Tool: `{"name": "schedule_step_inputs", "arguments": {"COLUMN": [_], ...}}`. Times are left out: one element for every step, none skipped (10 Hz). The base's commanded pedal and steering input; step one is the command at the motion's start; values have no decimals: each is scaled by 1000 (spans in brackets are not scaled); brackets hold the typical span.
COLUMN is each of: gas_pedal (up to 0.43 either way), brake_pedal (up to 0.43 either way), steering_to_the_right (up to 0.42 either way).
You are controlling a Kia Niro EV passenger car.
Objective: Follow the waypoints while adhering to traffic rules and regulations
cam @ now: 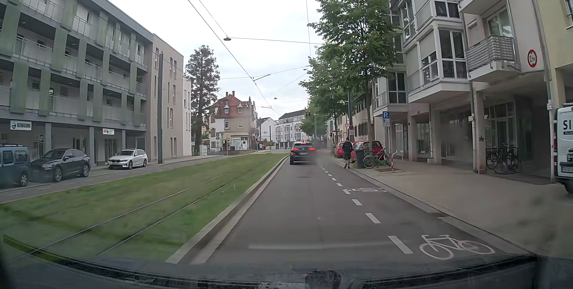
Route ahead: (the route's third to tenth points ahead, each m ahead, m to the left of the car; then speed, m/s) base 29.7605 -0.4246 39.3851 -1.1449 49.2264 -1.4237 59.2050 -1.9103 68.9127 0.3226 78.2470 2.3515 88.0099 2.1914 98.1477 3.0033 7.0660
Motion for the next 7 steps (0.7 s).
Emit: {"name": "schedule_step_inputs", "arguments": {"gas_pedal": [87, 87, 87, 87, 87, 87, 87], "brake_pedal": [0, 0, 0, 0, 0, 0, 0], "steering_to_the_right": [-2, -2, -2, -2, -2, -2, -2]}}
